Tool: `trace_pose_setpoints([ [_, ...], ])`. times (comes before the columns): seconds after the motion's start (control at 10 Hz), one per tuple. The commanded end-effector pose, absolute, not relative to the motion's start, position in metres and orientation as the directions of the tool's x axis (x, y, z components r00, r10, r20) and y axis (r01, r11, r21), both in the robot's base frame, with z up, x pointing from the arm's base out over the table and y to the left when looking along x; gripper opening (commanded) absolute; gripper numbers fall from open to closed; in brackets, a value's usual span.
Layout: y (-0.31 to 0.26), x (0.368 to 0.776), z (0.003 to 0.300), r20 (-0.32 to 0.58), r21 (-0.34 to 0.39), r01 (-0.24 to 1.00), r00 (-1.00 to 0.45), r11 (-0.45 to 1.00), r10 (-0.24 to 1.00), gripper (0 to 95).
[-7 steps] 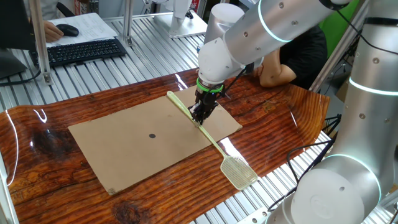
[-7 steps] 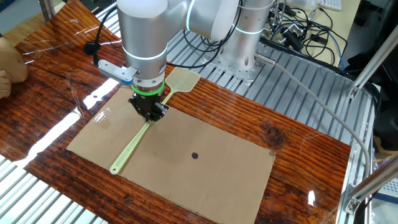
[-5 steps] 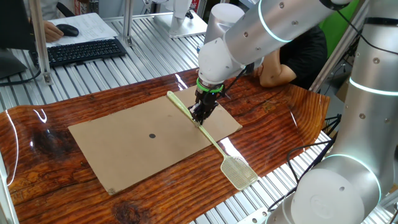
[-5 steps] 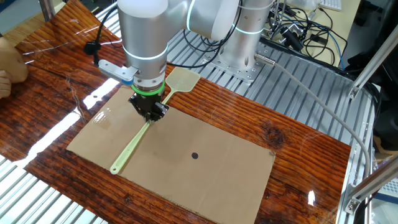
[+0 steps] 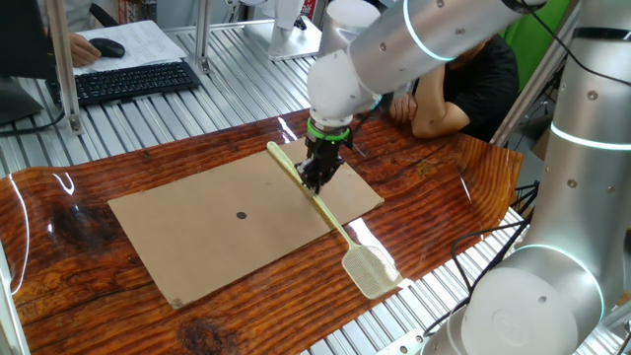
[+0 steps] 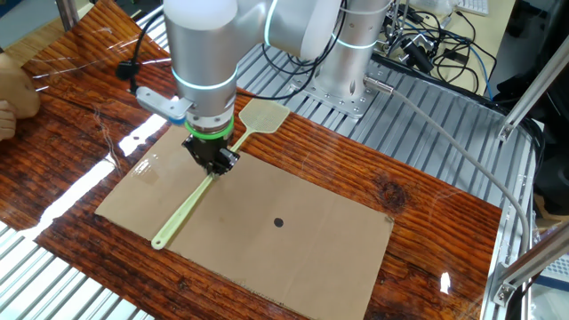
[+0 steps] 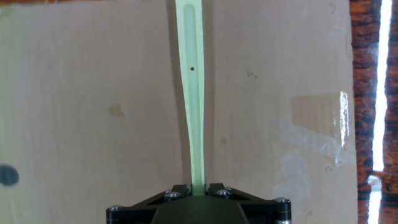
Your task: Swat with a flyswatter
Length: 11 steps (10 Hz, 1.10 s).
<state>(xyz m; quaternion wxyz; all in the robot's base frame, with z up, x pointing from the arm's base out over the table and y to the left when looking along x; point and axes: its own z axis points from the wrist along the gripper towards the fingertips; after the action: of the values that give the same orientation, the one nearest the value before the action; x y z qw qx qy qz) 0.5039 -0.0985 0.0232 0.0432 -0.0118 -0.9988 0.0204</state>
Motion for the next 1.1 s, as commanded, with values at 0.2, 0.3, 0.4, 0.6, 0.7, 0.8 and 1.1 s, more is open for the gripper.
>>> trace_pose_setpoints([
  [0.2, -0.096, 0.530, 0.048, 0.090, -0.027, 0.186, -0.978, 0.982, 0.188, 0.0],
  [0.3, -0.097, 0.538, 0.053, 0.088, -0.027, 0.223, -0.970, 0.974, 0.225, 0.0],
  [0.4, -0.098, 0.543, 0.057, 0.087, -0.024, 0.253, -0.963, 0.967, 0.254, 0.0],
  [0.6, -0.094, 0.555, 0.064, 0.088, -0.023, 0.338, -0.937, 0.941, 0.338, 0.0],
  [0.7, -0.090, 0.559, 0.066, 0.087, -0.026, 0.378, -0.921, 0.925, 0.379, 0.0],
  [0.8, -0.086, 0.564, 0.067, 0.084, -0.032, 0.431, -0.898, 0.902, 0.432, 0.0],
  [1.1, -0.075, 0.580, 0.068, 0.078, -0.040, 0.527, -0.845, 0.849, 0.529, 0.0],
])
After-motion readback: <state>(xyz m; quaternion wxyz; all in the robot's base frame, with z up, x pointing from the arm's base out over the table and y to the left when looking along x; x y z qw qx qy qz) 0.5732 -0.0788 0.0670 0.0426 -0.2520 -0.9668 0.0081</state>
